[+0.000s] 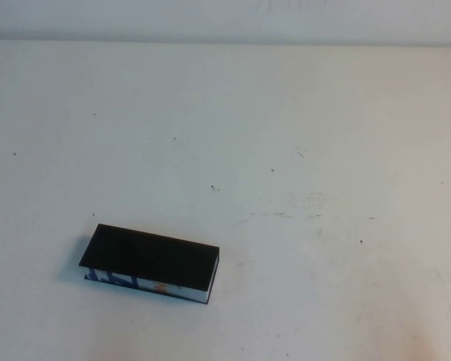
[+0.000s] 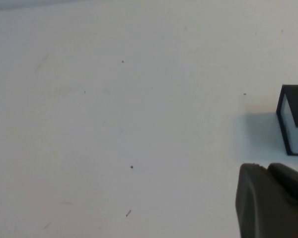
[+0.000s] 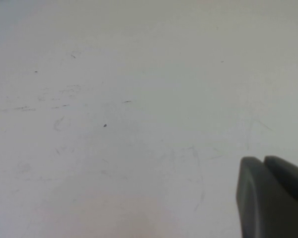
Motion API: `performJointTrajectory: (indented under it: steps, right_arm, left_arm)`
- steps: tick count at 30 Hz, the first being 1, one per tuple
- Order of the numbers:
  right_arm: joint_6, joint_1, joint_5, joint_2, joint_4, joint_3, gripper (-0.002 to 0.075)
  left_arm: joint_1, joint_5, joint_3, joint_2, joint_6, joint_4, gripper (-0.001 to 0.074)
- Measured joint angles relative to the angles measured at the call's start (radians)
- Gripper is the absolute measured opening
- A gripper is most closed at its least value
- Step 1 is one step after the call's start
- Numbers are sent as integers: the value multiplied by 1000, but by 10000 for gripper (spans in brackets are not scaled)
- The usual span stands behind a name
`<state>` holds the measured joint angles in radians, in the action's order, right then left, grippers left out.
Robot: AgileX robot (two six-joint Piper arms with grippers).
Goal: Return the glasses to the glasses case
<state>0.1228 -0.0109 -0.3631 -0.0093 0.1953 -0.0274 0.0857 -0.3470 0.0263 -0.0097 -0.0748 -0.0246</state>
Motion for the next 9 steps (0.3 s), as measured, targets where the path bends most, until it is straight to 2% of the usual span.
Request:
performJointTrajectory:
  steps: [9]
  right_arm:
    - [0, 0, 0, -2, 2, 0, -11]
  left_arm:
    - [0, -40, 0, 0, 2, 0, -4]
